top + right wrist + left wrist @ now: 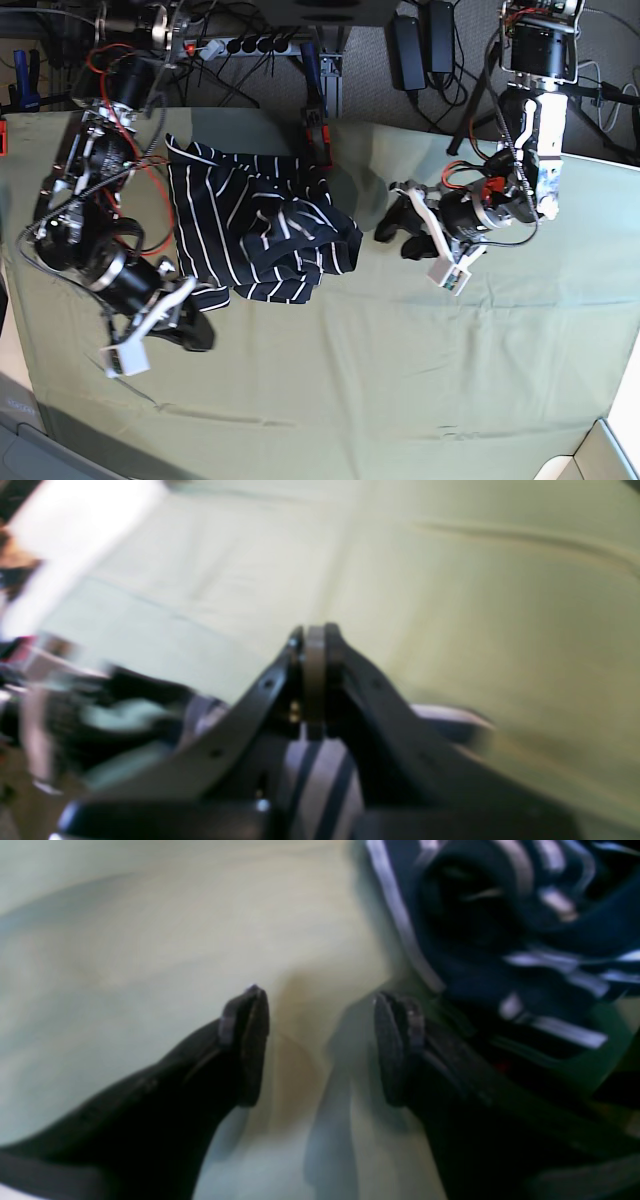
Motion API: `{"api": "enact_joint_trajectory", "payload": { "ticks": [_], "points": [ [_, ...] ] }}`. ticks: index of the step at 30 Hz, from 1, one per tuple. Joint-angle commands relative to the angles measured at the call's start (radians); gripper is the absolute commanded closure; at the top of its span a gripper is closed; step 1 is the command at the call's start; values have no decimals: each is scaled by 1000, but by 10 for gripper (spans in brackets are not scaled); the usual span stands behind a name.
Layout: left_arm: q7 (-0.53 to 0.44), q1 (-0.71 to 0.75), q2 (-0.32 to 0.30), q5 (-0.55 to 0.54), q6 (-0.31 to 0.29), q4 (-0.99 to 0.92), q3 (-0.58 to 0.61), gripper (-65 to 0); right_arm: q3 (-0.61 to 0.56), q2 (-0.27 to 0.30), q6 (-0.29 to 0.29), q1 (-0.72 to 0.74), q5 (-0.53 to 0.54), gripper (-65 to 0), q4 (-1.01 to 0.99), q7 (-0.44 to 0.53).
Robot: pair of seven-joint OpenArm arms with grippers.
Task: Fold the T-shirt properly
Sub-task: 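Push the folded bundle together with the right gripper toward the left gripper, then grasp the folded bundle's edges with both grippers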
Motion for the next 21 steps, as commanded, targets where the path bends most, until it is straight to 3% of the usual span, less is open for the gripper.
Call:
{"api": "enact_joint_trajectory", "payload": {
  "ticks": [1, 4, 8, 11, 14, 18, 21],
  "points": [
    [-19, -16, -13, -24, 5, 14, -3, -369, 16, 24, 66, 3, 25, 0, 18, 24],
    [-19, -16, -39, -32, 5, 14, -3, -369, 26, 71, 66, -53, 101, 0, 18, 19],
    [-19, -16, -45, -34, 5, 14, -6, -369, 9, 77, 67, -134, 208, 0, 18, -15],
    [-20, -17, -46, -34, 5, 17, -10, -369, -35, 77, 68, -169, 214, 0, 18, -14],
    [-20, -16, -61, -35, 5, 53, -29, -354, -53, 77, 67, -160, 146, 0, 18, 42],
    [-19, -16, -80, -32, 5, 173, -77, -138, -51, 78, 66, -101, 9, 0, 14, 132],
    [-10, -5, -80, -42, 5, 289, -90, -90, -51, 79, 66, -26, -60, 0, -22, 140]
  ]
}}
